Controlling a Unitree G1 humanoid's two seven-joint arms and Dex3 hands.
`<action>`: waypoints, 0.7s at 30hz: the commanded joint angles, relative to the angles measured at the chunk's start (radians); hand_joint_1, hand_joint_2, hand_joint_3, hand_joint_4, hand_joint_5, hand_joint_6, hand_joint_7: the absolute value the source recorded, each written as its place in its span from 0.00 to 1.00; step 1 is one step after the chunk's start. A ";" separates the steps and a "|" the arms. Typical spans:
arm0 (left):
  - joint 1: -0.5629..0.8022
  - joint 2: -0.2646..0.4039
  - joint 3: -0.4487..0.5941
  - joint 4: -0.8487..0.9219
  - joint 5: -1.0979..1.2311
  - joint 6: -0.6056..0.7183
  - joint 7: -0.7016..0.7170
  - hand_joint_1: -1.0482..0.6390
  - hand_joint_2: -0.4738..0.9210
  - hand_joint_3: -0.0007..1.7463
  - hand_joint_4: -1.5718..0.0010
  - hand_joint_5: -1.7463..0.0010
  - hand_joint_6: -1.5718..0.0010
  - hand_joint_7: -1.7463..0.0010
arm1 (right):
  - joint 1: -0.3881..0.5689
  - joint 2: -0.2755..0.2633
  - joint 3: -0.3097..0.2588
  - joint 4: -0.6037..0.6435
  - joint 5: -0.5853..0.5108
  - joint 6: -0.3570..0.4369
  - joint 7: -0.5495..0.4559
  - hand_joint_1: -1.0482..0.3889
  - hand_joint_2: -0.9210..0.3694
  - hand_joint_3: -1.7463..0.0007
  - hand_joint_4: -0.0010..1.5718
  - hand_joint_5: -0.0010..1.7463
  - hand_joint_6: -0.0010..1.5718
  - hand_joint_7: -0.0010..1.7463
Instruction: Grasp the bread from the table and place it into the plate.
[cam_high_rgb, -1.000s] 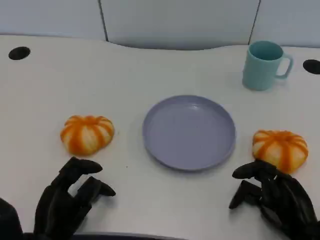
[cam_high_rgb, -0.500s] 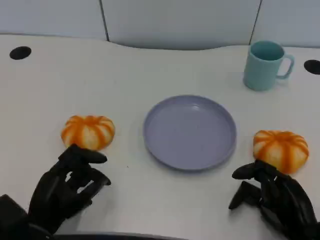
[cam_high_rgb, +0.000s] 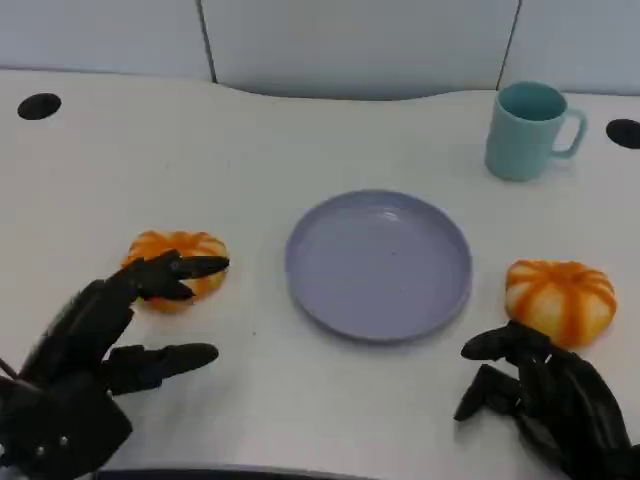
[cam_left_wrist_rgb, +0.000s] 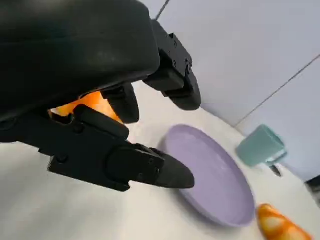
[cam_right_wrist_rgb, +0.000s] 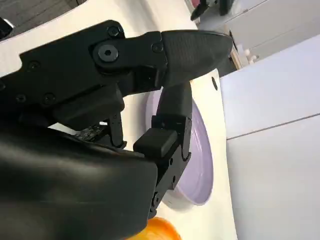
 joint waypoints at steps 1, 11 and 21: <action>-0.045 0.084 -0.038 -0.051 0.130 0.074 0.095 0.16 1.00 0.09 0.99 0.54 0.79 0.93 | 0.019 -0.006 -0.001 0.004 -0.003 0.006 -0.003 0.42 0.00 0.79 0.43 0.86 0.44 0.60; -0.142 0.193 -0.160 -0.068 0.308 0.231 0.173 0.14 1.00 0.07 0.96 0.81 0.84 1.00 | 0.030 -0.003 0.001 -0.004 -0.001 0.002 0.003 0.42 0.00 0.80 0.44 0.85 0.44 0.59; -0.305 0.233 -0.303 0.122 0.376 0.314 0.175 0.10 1.00 0.03 1.00 0.92 0.89 1.00 | 0.053 -0.001 0.009 -0.041 0.001 0.026 -0.009 0.42 0.00 0.80 0.44 0.84 0.44 0.60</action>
